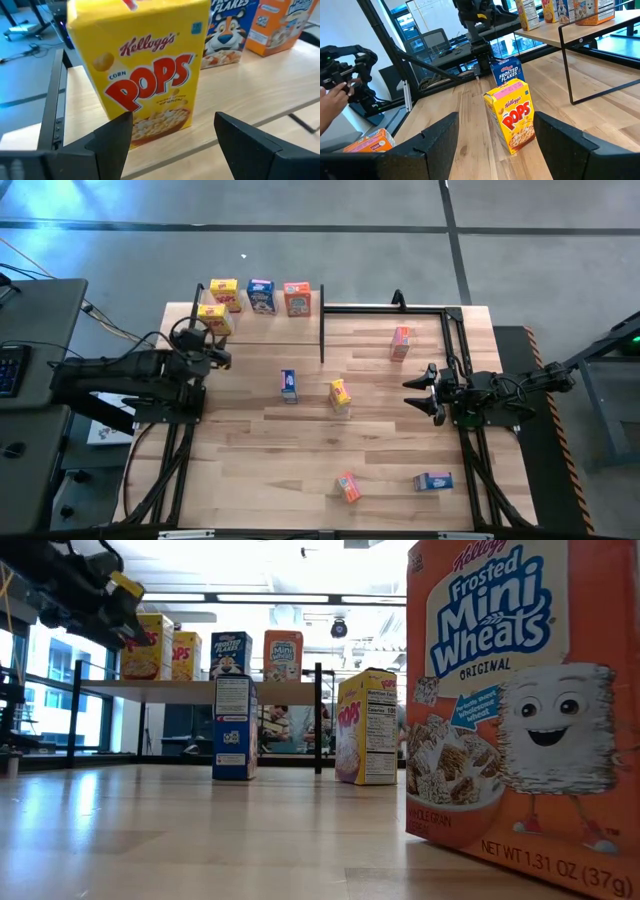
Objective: Stack cereal on shelf
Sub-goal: Put the right yellow cereal box on the shelf aligned with the other yellow cereal box
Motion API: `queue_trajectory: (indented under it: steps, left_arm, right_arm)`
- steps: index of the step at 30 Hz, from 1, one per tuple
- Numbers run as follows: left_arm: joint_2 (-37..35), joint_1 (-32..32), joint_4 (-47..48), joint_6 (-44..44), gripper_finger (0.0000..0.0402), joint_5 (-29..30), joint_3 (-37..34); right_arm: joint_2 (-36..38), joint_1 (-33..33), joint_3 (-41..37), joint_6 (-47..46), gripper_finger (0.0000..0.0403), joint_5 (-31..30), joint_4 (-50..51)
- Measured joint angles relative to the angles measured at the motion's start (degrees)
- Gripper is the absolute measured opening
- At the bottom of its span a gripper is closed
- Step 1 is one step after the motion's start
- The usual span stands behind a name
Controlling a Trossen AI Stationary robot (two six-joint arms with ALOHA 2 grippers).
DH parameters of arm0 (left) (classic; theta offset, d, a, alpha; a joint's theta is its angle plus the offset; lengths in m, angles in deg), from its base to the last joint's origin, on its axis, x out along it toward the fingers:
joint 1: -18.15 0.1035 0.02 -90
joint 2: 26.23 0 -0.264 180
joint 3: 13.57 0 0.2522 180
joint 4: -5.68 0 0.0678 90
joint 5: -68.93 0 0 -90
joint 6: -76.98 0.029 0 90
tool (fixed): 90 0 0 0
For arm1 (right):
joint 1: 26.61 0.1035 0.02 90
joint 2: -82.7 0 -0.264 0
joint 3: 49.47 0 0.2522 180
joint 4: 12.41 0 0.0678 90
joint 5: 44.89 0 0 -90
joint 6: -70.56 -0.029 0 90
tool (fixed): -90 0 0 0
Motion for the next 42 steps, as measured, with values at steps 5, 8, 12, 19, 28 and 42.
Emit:
queue_trajectory:
  steps: [5, 8, 12, 19, 28, 42]
  left_arm:
    - [0.00, -0.02, 6.86, -5.28, 0.0271, -2.76, 4.93]
    - [0.00, -0.01, 10.35, -6.75, 0.0271, -5.27, 8.77]
    - [0.00, 0.00, 13.81, -6.86, 0.0271, -7.43, 13.93]
    - [0.00, 0.04, 17.97, -6.78, 0.0271, -6.83, 21.38]
    - [1.98, 0.46, 17.50, -5.18, 0.0271, -2.93, 24.99]
    - [8.42, 7.25, 17.40, -7.28, 0.0296, -6.14, 25.01]
  right_arm:
    - [-0.01, -0.01, -0.01, 0.00, 0.0248, 0.01, 0.00]
    - [0.00, 0.00, 0.00, 0.00, 0.0248, 0.01, 0.00]
    - [0.01, -0.02, 0.00, 0.00, 0.0248, 0.00, 0.00]
    - [0.01, 0.00, 0.00, 0.00, 0.0248, 0.01, 0.00]
    - [0.01, -0.01, 0.00, 0.00, 0.0248, 0.01, 0.00]
    - [0.00, -0.02, 0.00, 0.00, 0.0248, -0.01, 0.00]
